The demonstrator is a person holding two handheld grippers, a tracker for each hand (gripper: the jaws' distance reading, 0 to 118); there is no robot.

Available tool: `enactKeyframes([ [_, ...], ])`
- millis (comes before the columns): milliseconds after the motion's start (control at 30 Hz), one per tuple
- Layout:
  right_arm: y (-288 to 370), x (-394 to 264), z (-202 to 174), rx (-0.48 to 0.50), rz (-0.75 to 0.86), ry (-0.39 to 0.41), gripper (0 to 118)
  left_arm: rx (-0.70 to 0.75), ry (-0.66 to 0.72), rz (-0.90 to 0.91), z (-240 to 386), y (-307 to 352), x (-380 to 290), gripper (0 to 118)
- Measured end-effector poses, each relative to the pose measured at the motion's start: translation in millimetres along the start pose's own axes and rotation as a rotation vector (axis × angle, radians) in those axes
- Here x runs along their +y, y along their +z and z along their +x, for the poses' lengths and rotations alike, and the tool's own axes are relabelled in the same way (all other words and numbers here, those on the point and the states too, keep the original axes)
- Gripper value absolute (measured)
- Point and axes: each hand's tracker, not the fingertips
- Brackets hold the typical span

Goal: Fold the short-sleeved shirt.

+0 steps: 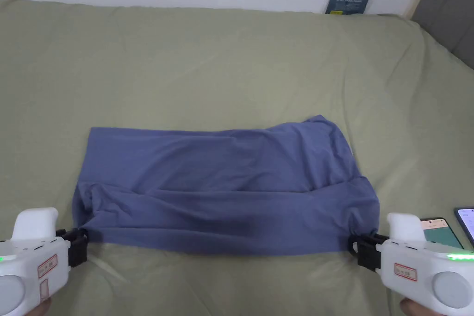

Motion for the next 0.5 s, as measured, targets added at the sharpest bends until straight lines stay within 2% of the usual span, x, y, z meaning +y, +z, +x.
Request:
enactKeyframes([
  [67,20.8,17.7,-5.7,0.073,-0.032,-0.004,15,-0.018,0.013,0.022,4.6,21.6,-2.7,10],
  [200,68.4,26.4,-1.6,0.15,-0.001,-0.004,15,-0.047,0.019,0.053,4.5,70.6,-7.8,10],
  [333,91.2,19.8,11.9,0.172,-0.04,0.046,15,-0.044,-0.003,0.019,3.8,109.3,-22.7,10],
  [400,89.5,12.1,21.1,0.163,-0.068,0.037,17,-0.038,0.01,0.006,0.7,111.9,-35.5,10],
  [433,85.4,6.7,25.1,0.162,-0.071,0.028,31,-0.03,0.013,-0.006,-7.2,103.5,-41.8,10],
  [467,80.5,-3.3,26.1,0.171,-0.066,0.029,62,-0.036,0.021,-0.019,-9.8,96.2,-47.7,18],
  [500,75.6,-10.5,25.9,0.155,-0.039,0.029,108,-0.037,0.032,-0.033,-9.9,89.7,-52.3,59],
])
